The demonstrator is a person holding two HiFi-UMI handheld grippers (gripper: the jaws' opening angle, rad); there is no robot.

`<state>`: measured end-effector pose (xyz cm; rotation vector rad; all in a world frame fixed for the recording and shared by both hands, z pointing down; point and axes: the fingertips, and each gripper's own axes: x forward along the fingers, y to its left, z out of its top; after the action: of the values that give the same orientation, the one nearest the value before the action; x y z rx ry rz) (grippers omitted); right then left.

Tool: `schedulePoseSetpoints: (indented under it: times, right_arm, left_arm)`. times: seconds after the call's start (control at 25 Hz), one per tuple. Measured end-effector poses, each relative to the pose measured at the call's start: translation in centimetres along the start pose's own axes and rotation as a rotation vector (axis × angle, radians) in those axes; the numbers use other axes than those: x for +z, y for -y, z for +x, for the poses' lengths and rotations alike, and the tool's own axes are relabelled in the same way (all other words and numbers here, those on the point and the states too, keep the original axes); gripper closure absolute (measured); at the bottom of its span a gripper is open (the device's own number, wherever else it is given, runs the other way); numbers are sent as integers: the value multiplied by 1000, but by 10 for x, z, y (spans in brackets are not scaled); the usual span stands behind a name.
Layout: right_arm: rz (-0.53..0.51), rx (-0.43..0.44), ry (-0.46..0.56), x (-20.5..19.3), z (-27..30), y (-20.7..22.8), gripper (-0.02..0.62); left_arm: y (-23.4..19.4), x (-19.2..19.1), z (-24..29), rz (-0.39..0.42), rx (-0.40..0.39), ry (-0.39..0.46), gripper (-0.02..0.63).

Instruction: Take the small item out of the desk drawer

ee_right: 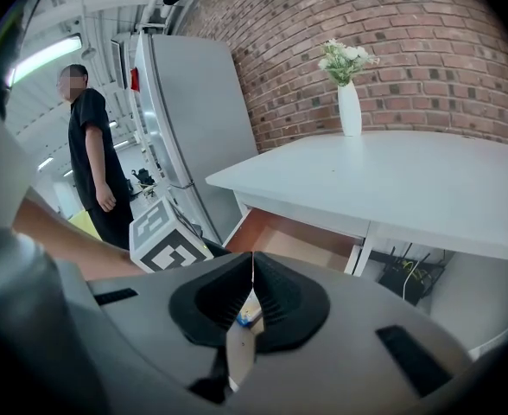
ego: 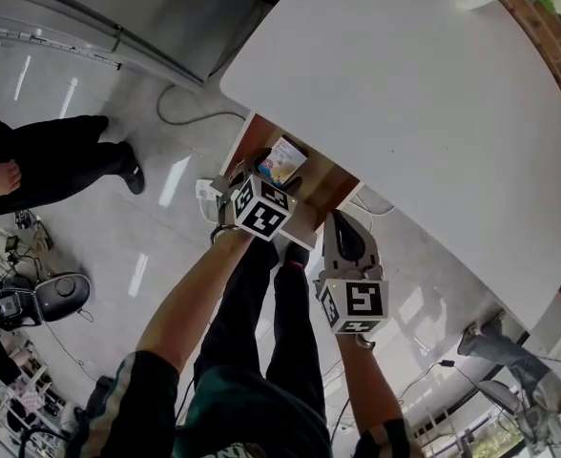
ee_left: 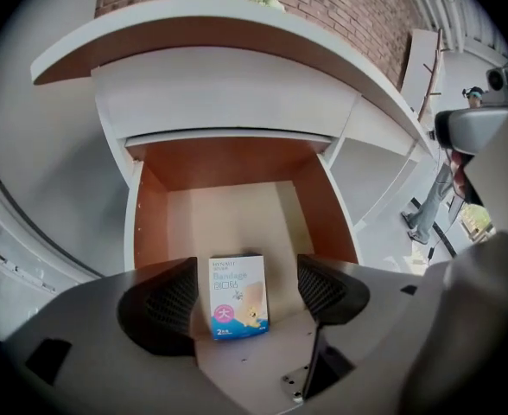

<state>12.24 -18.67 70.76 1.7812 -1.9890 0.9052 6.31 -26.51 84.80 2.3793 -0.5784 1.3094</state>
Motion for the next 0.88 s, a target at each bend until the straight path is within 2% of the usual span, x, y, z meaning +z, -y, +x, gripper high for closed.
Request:
schedulePoseSetpoints:
  times: [0.24, 0.48, 0.72, 0.88]
  right_arm:
    - [3, -2, -19, -16, 9, -9, 571]
    - [30, -7, -32, -32, -13, 17, 571]
    - [42, -15, -50, -36, -15, 25, 571]
    - [49, -20, -63, -41, -22, 25, 571]
  left_arm:
    - [-2, -20, 21, -4, 11, -42, 229]
    - [30, -19, 51, -10, 14, -103, 204]
    - [26, -29, 80, -21, 16, -200, 180]
    - [22, -40, 89, -23, 22, -232, 178]
